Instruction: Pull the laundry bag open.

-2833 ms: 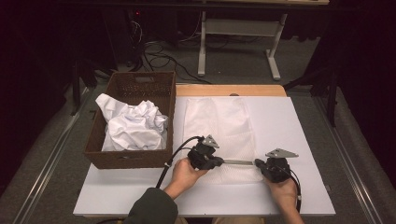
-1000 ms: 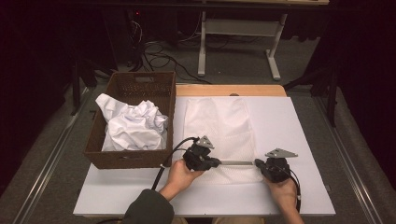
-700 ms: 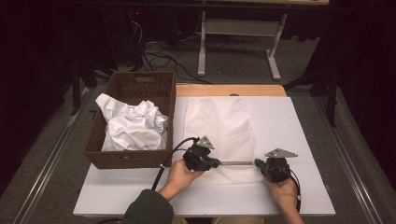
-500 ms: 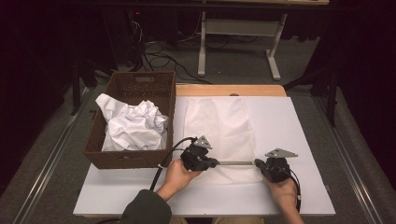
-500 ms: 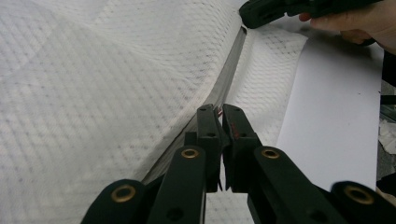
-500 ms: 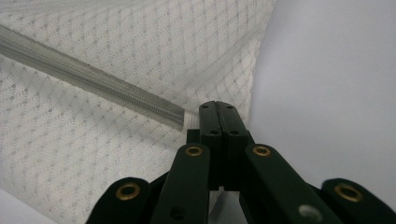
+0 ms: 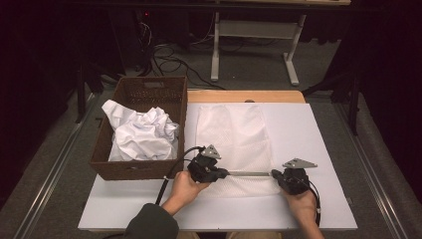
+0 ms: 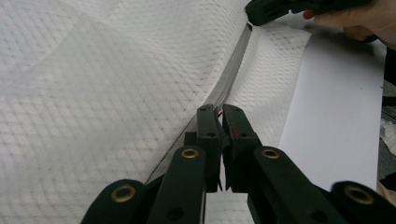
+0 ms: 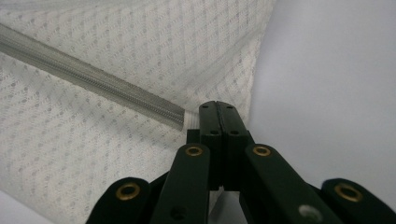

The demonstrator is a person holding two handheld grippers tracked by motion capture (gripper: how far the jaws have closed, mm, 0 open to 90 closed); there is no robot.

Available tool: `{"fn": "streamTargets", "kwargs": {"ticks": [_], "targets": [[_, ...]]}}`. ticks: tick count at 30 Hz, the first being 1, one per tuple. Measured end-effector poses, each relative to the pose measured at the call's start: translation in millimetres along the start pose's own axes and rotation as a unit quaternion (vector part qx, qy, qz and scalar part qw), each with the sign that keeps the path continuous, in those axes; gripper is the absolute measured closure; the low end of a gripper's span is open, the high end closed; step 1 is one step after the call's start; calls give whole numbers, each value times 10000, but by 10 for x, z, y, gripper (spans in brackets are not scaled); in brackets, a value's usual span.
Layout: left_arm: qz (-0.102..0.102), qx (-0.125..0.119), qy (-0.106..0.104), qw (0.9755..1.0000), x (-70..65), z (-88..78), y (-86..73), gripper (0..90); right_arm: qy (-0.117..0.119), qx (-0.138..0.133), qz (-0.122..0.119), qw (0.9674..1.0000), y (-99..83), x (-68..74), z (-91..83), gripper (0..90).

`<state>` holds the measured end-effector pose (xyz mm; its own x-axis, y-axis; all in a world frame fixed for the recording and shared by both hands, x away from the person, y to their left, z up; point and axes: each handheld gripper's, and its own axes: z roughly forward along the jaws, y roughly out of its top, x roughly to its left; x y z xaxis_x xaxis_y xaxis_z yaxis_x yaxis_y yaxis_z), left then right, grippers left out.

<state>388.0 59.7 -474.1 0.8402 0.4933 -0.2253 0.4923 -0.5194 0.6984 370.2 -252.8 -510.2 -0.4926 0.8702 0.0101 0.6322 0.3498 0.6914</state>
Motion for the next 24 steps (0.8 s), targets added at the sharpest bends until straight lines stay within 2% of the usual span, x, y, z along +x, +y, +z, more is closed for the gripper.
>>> {"fn": "streamTargets", "kwargs": {"ticks": [6, 12, 20, 24], "targets": [[-9, -23, 73, 10000, 26, -74, -52, 865, 0, 0, 2, 10000, 0, 0, 0, 900], [66, 60, 238, 9997, 25, -116, -103, 865, -9, -4, -3, 10000, -1, 2, 0, 900], [25, 40, 352, 9994, 73, -210, -169, 865, -12, -7, 1, 10000, -2, 3, 0, 900], [78, 88, 403, 9991, 55, -190, -187, 865, -26, -8, 4, 10000, -3, 7, 0, 900]]}}
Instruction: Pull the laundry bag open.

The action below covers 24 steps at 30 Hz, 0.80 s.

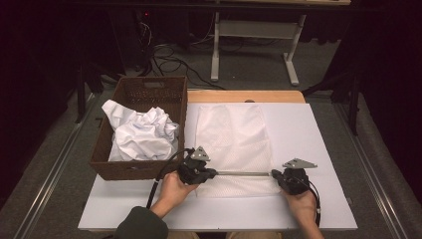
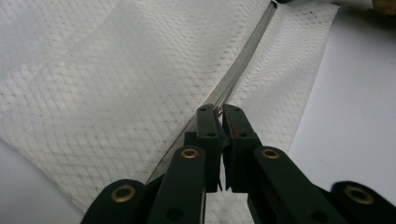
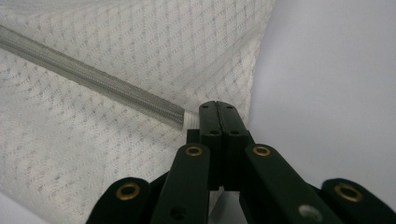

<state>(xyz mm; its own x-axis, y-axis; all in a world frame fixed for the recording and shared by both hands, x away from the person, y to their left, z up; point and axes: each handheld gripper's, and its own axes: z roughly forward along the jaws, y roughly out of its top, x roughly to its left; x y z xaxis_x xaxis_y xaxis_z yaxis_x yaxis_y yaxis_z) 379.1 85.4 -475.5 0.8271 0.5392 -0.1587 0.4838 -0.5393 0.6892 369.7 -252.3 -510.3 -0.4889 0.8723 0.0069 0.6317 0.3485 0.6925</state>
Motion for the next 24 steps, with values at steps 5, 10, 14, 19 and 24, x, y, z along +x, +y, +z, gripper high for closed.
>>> {"fn": "streamTargets", "kwargs": {"ticks": [5, 10, 14, 19, 24], "targets": [[-16, -22, -44, 10000, -2, -4, -17, 865, 0, -5, -5, 10000, -1, -1, 0, 900], [-67, -26, -109, 9999, 5, -9, -13, 866, -5, 0, -3, 10000, 0, 3, 0, 900], [-64, -29, -126, 9999, 7, -26, -19, 866, -10, -4, -12, 10000, 1, 2, 1, 900], [-21, -40, -100, 9999, -3, -29, -21, 866, -15, -4, -16, 10000, 1, 3, 1, 900], [-14, -49, -109, 9999, -11, -25, -31, 866, -6, -7, -27, 10000, 1, 1, 0, 900]]}}
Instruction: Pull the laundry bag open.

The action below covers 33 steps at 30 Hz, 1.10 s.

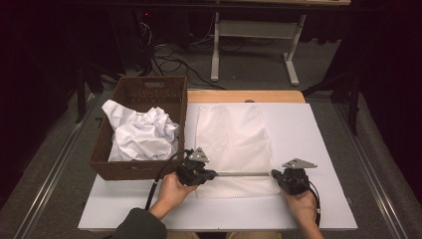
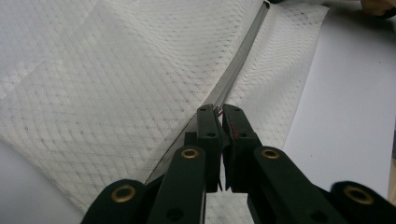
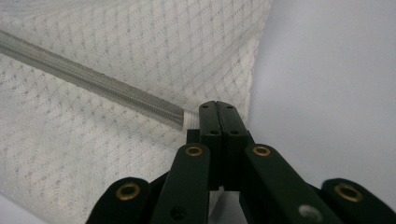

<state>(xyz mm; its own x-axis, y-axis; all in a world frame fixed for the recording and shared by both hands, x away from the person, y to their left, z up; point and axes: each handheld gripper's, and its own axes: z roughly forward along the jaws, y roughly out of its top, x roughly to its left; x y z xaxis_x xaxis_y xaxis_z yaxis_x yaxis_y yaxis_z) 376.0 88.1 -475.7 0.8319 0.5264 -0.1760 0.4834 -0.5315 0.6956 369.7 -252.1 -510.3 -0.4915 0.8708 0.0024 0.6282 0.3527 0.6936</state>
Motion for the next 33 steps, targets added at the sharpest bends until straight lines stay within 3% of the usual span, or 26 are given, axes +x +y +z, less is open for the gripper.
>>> {"fn": "streamTargets", "kwargs": {"ticks": [8, 14, 21, 33], "targets": [[-2, 4, -39, 10000, 11, -7, -1, 867, -15, -2, -6, 10000, 0, 2, 1, 900], [-48, -30, 71, 10000, 62, -74, -73, 868, 15, 7, 51, 10000, 1, -5, 0, 900], [20, -29, 92, 10000, 28, -91, -112, 867, -34, 12, 10, 10000, 2, 9, 0, 900], [-19, -32, 362, 9993, 55, -186, -209, 866, -25, 3, 4, 10000, 2, 5, 0, 900]]}}
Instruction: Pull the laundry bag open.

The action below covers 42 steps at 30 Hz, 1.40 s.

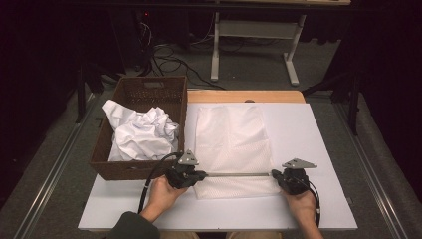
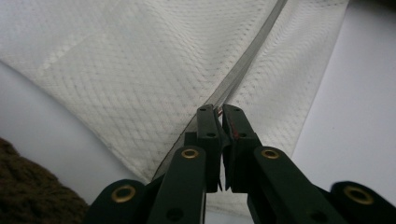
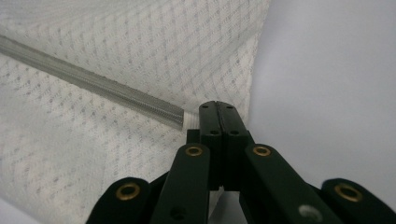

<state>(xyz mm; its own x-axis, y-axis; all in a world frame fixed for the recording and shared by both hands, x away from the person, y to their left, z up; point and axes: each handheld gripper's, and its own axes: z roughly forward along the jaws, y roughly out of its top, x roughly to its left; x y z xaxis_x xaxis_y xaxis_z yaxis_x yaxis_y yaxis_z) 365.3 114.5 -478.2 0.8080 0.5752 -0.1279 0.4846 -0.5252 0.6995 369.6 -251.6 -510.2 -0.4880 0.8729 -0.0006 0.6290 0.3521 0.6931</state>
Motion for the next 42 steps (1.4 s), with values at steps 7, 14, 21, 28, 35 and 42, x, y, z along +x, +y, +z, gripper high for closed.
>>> {"fn": "streamTargets", "kwargs": {"ticks": [7, 14, 21, 28, 35, 42], "targets": [[160, -27, 202, 9997, -42, -40, -30, 866, -3, -2, -8, 10000, -1, 1, -1, 900], [154, 19, 388, 9991, -38, -109, -93, 866, -7, 8, 5, 10000, -1, 7, -3, 900], [210, 60, 503, 9985, -64, -140, -121, 866, -22, 7, 14, 10000, -1, 11, -3, 900], [80, 47, 621, 9980, -13, -183, -193, 866, -78, -7, -34, 10000, -3, 23, -1, 900], [87, 280, 841, 9960, -61, -138, -224, 865, -110, -11, -17, 9999, -2, 36, 0, 900], [54, 449, 930, 9946, -56, -110, -280, 863, -148, -5, -72, 9999, -3, 46, -3, 900]]}}
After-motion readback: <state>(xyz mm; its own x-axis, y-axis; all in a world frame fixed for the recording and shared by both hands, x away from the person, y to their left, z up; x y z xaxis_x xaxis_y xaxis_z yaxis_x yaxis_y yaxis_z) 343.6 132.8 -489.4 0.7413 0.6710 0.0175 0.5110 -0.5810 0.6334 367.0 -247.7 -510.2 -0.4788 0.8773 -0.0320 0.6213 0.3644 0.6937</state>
